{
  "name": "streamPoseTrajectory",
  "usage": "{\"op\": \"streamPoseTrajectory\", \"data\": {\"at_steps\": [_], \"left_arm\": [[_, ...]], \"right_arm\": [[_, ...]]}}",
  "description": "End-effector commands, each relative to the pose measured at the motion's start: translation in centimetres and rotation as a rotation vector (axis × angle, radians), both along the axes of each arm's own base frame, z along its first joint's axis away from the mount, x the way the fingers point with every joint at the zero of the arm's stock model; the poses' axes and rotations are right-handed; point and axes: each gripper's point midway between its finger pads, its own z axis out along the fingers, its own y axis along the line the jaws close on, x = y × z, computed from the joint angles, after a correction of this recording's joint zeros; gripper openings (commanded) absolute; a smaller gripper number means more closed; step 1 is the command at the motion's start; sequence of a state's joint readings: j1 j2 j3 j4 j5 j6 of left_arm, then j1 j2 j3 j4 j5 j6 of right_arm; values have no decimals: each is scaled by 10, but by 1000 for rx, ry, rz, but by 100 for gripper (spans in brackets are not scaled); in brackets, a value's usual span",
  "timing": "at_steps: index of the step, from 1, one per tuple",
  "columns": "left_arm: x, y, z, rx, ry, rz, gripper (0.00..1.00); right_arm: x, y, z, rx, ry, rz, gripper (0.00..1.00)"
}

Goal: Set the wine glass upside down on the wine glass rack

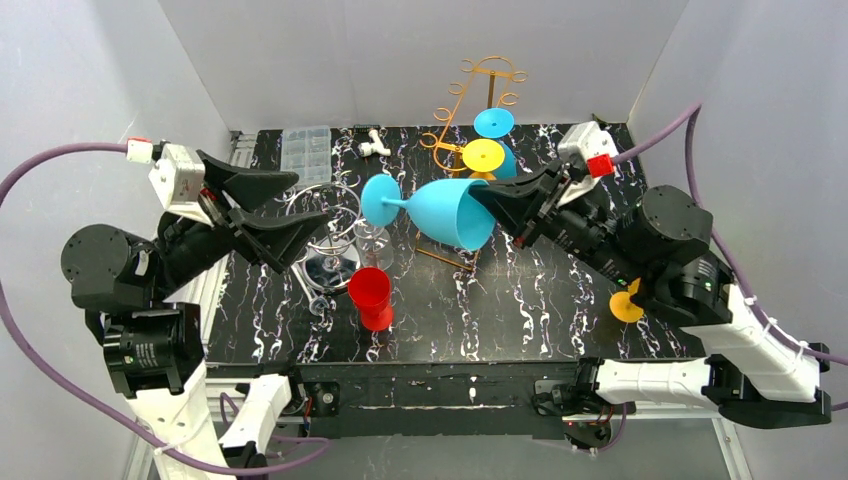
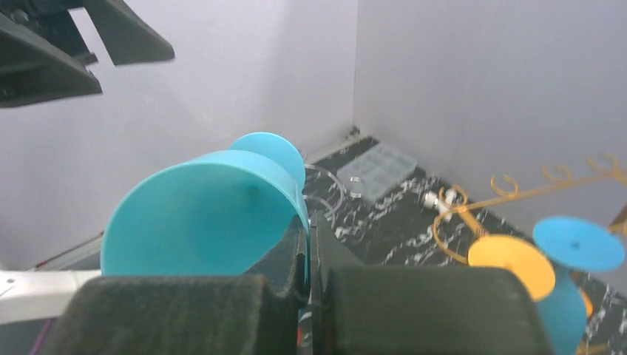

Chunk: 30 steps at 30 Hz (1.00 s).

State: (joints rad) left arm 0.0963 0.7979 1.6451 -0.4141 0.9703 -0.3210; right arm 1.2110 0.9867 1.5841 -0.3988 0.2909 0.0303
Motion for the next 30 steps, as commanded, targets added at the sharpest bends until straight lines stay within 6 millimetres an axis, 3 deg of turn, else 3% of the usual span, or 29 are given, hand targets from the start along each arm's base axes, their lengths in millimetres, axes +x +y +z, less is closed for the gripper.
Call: {"op": "streamPoseTrajectory", "data": {"at_steps": [1,3,6,9,17,23,26,28,30], "left_arm": [[6,-9,-2,-104,189,-104,68],[15,-9,-10,-134,260,-111,62],[25,-8,-15,-158,303,-107,75],[37,-7,-17,-182,342,-97,76],[54,-3,-40,-162,425,-77,62],[68,-1,-50,-177,479,-61,38],[67,-2,-48,-165,462,-67,33],[66,-2,-47,-149,441,-69,11],[65,-2,-46,-132,419,-67,2]], "right_arm": [[7,16,50,117,-182,-3,1],[8,25,55,134,-200,9,1],[8,35,60,152,-209,25,1],[10,38,64,168,-218,23,1],[15,39,65,160,-244,-7,1],[18,49,57,146,-234,1,1],[18,55,57,165,-229,12,1],[17,57,57,177,-225,20,3],[15,60,56,187,-219,36,4]]}}
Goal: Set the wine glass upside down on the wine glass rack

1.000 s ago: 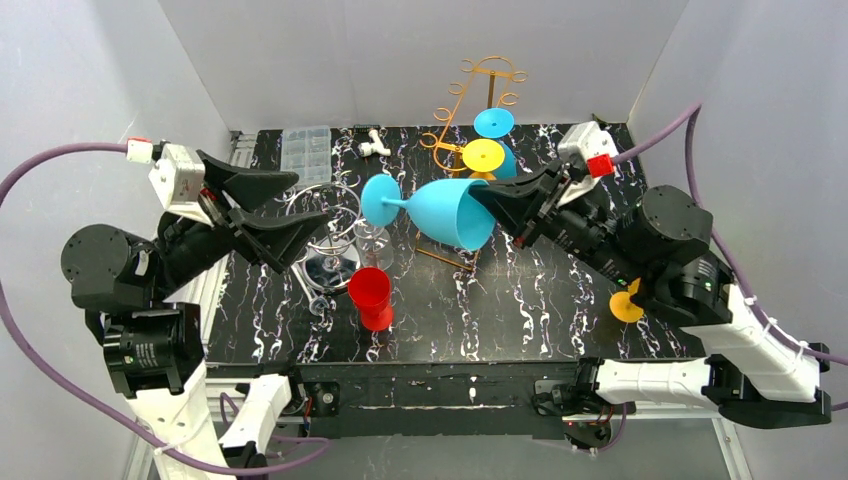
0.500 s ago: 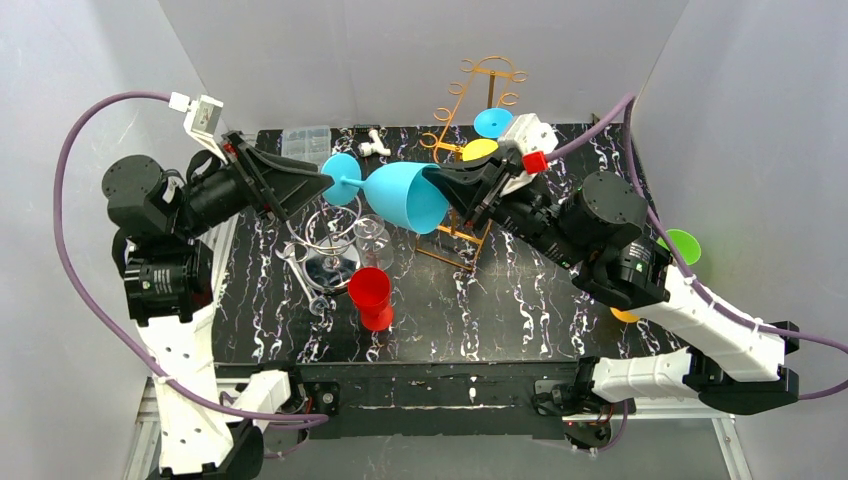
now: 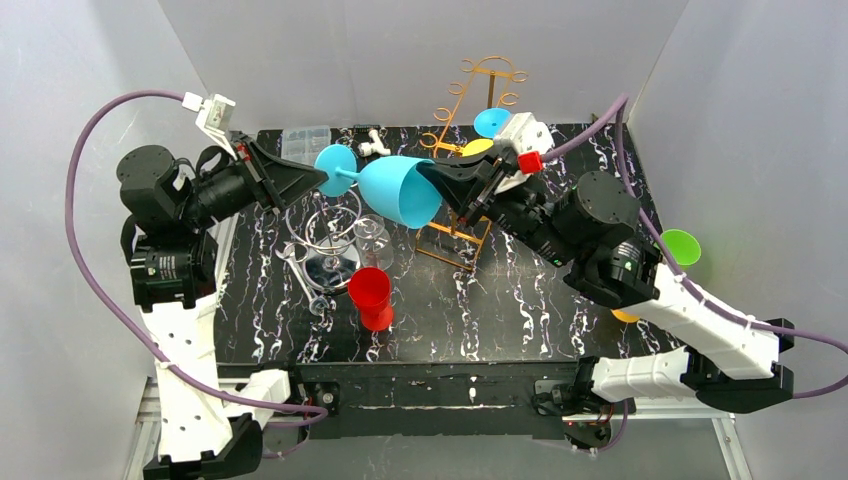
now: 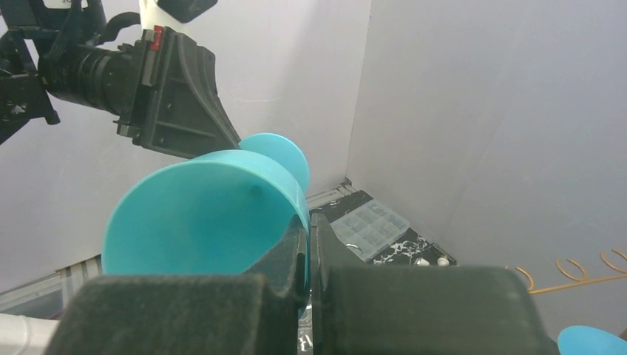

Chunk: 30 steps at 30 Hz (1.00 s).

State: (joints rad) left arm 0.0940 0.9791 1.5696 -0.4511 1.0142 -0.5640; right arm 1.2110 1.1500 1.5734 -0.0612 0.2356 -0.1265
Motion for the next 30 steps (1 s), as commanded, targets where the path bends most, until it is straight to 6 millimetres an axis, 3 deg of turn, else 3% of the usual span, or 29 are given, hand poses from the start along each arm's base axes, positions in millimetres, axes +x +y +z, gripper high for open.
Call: {"op": "streamPoseTrajectory", "data": {"at_steps": [1,3,4,5,6,10,12,14,15,19,22,26,30], "left_arm": [[-6,0,5,41,-70,-7,7],[-7,-1,5,48,-80,-26,22],[-8,-2,6,56,-93,-34,21],[-7,-2,6,66,-109,-37,14],[-6,-1,6,78,-124,-33,1],[-9,3,13,185,-293,-14,0],[-9,8,24,266,-420,14,0],[-9,12,38,362,-565,37,0],[-9,15,47,408,-638,55,0],[-27,15,76,569,-973,52,0],[-42,13,84,699,-1258,57,0],[-63,10,94,832,-1509,55,0],[-85,5,99,904,-1681,54,0]], "right_arm": [[-6,0,25,120,-17,36,4],[-8,5,23,123,-9,59,5],[-9,7,21,123,-4,68,5],[-10,10,19,121,2,78,6],[-10,12,17,121,7,86,10],[-15,16,9,98,32,121,47],[-18,15,-1,43,53,129,66],[-20,11,-10,-11,77,133,91],[-21,8,-17,-46,88,131,98],[-32,-7,-44,-171,135,152,98],[-51,-15,-53,-233,145,235,98],[-73,-15,-41,-242,137,353,98],[-80,10,-26,-192,145,437,98]]}}
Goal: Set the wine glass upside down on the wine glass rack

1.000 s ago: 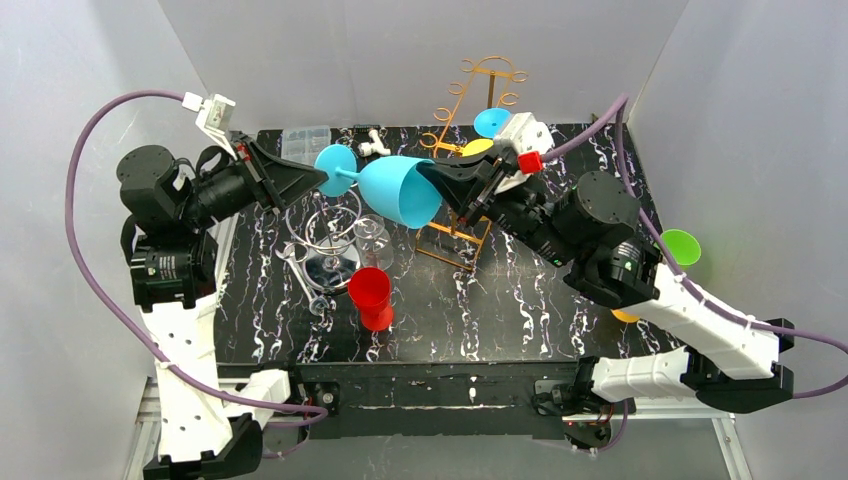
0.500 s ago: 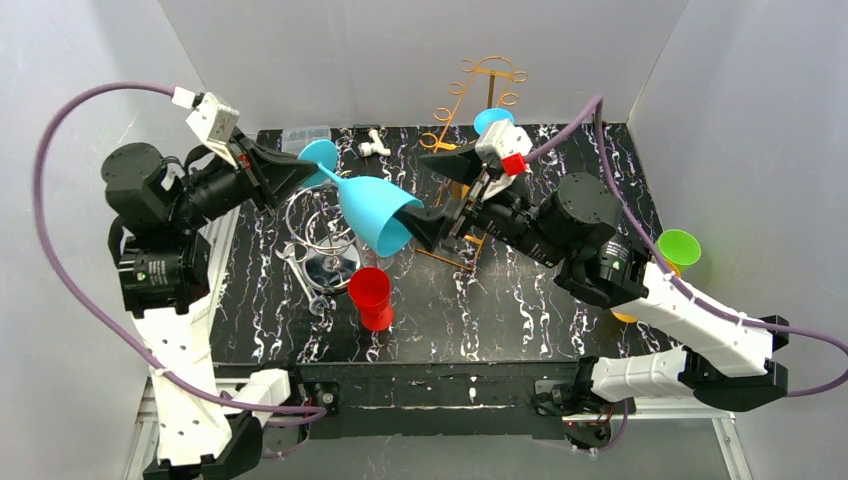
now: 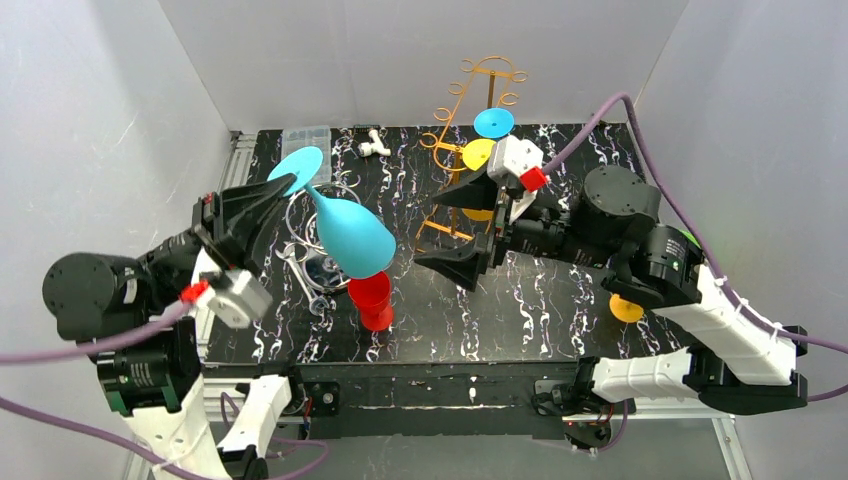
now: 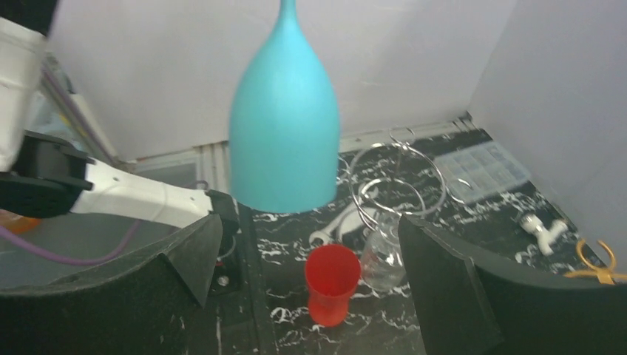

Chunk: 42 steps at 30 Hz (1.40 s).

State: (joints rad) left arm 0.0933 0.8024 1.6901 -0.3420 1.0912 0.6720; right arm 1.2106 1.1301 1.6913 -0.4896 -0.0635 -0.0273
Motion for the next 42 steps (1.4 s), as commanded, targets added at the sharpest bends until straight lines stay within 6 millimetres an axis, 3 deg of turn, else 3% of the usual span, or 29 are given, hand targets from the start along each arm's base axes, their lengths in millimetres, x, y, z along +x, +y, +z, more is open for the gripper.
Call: {"op": "streamPoseTrajectory", "data": {"at_steps": [1,7,15,20,25,32,36,39,42], "left_arm": [[-17,-6,12,157,-297,-14,0],[-32,-7,15,165,-346,-7,0],[-38,-8,7,174,-354,-13,0],[-37,-7,8,176,-360,-2,0],[-34,-6,9,186,-376,7,0],[-34,-5,10,181,-372,14,0],[-36,-5,10,182,-377,15,0],[-34,-3,11,170,-363,27,0],[-32,-2,13,144,-332,37,53]], "right_arm": [[-21,24,25,80,30,152,98],[-28,71,40,185,55,287,98],[-42,95,56,281,97,417,98],[-39,111,39,270,158,432,98],[-39,130,7,187,222,461,98],[-30,140,-12,114,230,423,98],[-26,135,2,158,202,393,98],[-24,127,18,205,159,370,93],[-19,117,26,233,131,325,92]]}}
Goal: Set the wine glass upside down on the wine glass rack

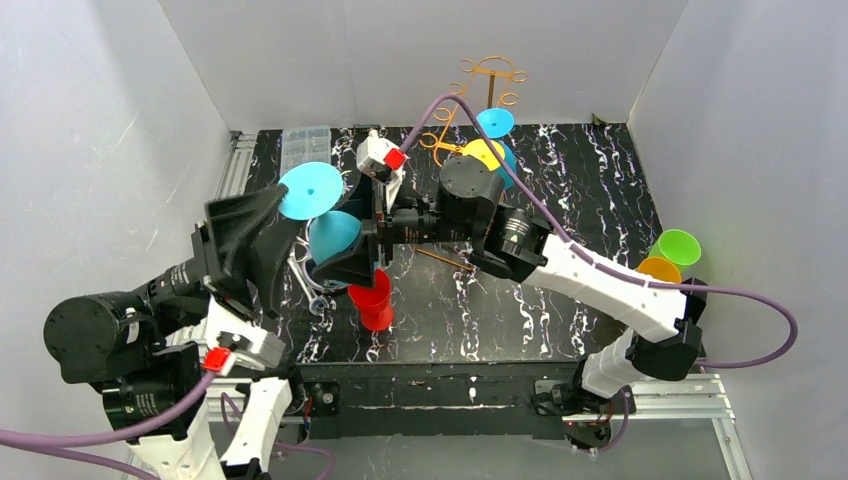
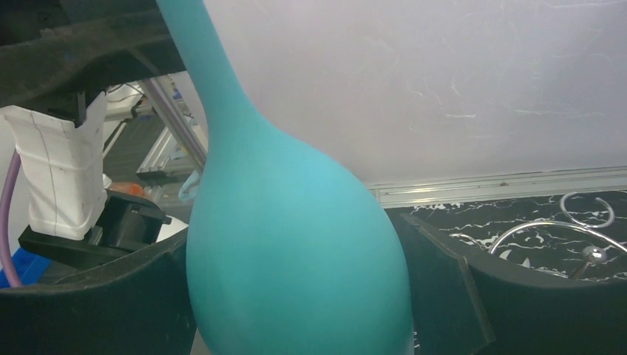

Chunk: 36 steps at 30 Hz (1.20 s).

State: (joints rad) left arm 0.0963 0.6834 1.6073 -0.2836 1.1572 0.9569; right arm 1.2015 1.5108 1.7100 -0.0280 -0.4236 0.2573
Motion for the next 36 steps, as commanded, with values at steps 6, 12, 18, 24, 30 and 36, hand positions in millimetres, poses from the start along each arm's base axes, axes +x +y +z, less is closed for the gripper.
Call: {"op": "streamPoseTrajectory", "data": {"at_steps": [6,12,18,24,30,36], "left_arm": [[14,10,11,-69,24,67,98],[38,30,17,-276,232,161,98],[69,49,-2,-470,524,258,98],[74,49,-28,-499,628,266,98],[76,51,-39,-525,663,282,98],[78,40,-74,-531,836,236,98]], "right_arm": [[15,-43,51,143,-113,-187,92],[75,-94,62,70,-269,-565,94],[160,-177,69,-33,-430,-1038,98],[233,-241,72,-21,-383,-1228,85],[242,-226,31,-30,-242,-1050,69],[233,-255,3,-79,-142,-1161,81]]}}
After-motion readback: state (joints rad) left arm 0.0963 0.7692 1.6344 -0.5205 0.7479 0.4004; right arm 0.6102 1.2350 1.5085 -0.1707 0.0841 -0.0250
